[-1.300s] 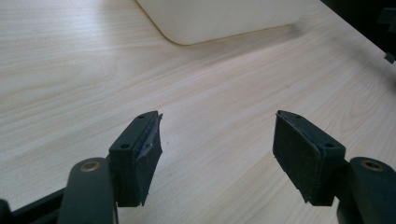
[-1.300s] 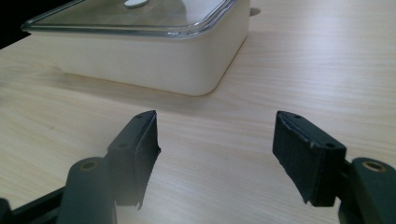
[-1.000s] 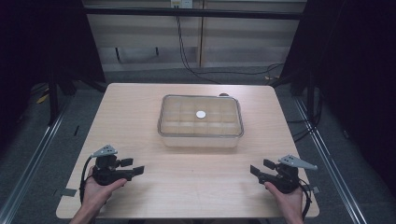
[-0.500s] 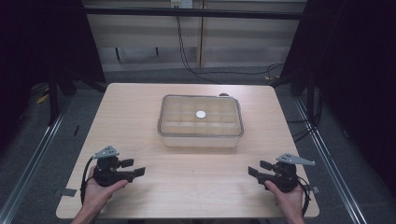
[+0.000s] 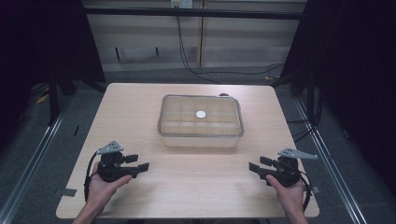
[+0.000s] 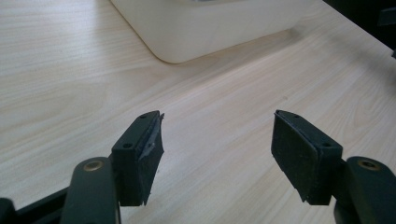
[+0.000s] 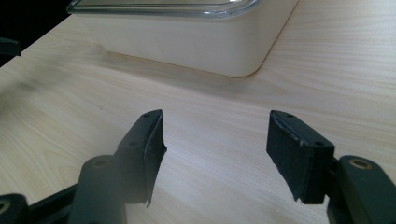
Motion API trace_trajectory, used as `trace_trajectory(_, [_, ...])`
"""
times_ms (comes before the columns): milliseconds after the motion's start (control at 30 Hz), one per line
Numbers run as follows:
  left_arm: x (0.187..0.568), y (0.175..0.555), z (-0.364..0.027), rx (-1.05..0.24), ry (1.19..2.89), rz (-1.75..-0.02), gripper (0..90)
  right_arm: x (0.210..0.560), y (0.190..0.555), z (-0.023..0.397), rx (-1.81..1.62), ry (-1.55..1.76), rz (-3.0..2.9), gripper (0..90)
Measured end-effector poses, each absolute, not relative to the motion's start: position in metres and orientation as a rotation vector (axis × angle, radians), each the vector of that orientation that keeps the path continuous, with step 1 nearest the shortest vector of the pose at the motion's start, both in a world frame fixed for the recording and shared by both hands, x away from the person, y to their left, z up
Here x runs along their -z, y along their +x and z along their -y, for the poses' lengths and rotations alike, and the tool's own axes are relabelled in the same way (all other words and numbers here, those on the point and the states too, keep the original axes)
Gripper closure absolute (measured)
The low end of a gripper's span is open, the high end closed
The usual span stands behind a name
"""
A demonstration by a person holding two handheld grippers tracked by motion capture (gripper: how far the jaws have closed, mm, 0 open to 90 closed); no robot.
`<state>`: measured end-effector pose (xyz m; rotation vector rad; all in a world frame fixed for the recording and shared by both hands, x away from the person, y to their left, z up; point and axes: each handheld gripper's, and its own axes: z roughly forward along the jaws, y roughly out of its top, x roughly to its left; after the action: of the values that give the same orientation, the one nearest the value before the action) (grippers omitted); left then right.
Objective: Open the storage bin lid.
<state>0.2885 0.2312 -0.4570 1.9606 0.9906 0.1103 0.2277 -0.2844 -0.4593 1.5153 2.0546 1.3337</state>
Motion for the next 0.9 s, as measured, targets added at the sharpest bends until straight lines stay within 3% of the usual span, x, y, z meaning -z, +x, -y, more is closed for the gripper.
trace_trajectory(433, [0.452,0.291,-0.219,-0.11,1.998,-0.954,35.5,0.452,0.245,0.27,-1.318,1.501,-2.122,33.0])
trace_trajectory(500, [0.451,0.291,-0.216,-0.109,2.005,-0.936,35.7,0.45,0.248,0.268,-1.304,1.496,-2.122,28.4])
trace_trajectory(900, [0.441,0.311,-0.206,-0.122,1.993,-0.918,36.3,0.444,0.263,0.276,-1.327,1.518,-2.108,29.5])
